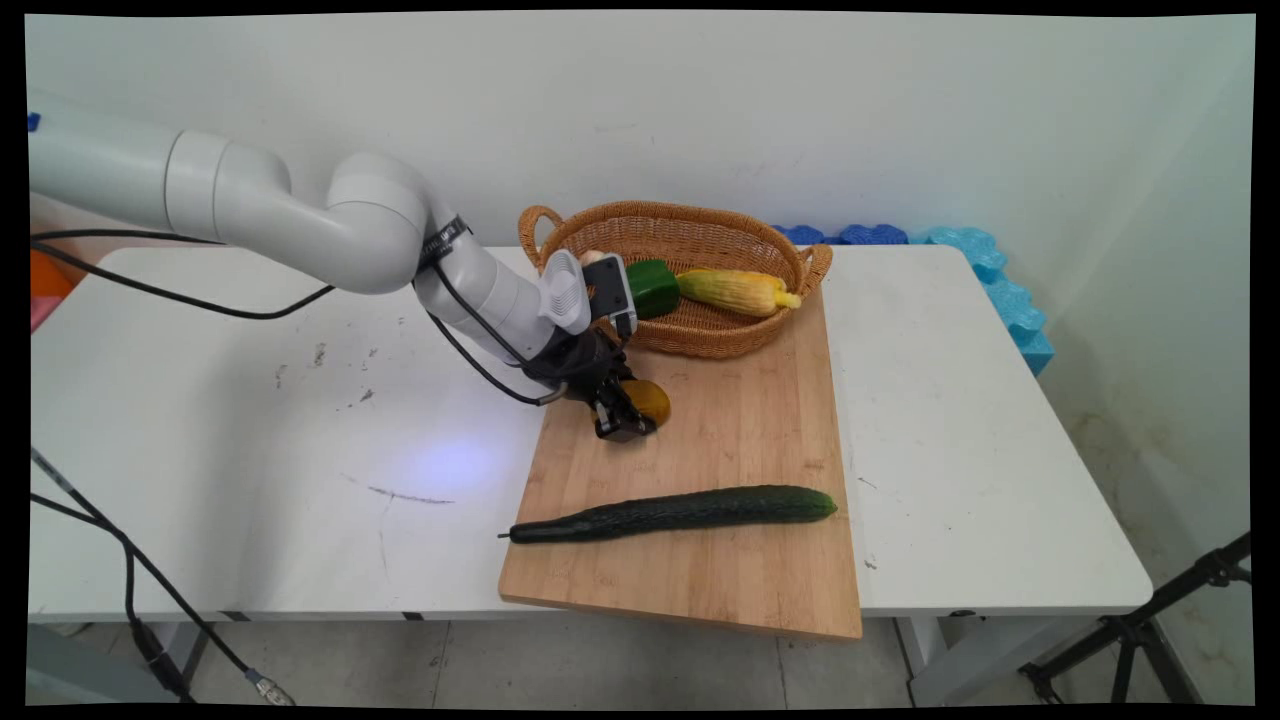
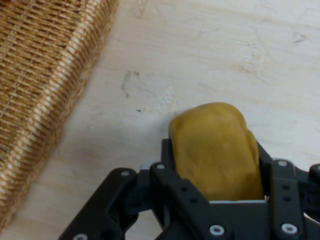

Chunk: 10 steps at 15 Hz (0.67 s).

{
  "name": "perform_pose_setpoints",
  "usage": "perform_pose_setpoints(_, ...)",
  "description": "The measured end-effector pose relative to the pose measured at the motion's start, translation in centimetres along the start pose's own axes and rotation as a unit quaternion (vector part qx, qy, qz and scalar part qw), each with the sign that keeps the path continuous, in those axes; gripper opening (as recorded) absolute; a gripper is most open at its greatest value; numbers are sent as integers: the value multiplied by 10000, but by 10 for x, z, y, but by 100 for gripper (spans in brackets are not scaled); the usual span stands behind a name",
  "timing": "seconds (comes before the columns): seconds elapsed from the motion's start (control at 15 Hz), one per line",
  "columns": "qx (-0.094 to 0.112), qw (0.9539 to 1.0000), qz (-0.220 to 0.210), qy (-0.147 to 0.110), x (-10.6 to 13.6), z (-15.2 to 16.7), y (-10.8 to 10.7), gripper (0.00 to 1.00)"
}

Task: Place the picked object in the vegetable basket

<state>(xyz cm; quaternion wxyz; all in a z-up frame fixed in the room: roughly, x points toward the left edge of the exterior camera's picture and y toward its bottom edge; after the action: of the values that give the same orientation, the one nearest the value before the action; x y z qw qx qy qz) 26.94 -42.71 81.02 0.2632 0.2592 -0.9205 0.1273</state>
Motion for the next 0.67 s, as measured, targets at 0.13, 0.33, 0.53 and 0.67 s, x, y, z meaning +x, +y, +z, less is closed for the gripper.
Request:
perform_pose_setpoints(0.13,8,10000,32,41,2,-3,1,0)
perform_pose_setpoints(0.33,4,9999,76,124,9,-10,1,0)
perform_pose_setpoints(0.53,-2,9997,111,217,18,-20,-1,0)
perform_pose_setpoints(0.67,-18,9995,126,285,26,-27,-3,0)
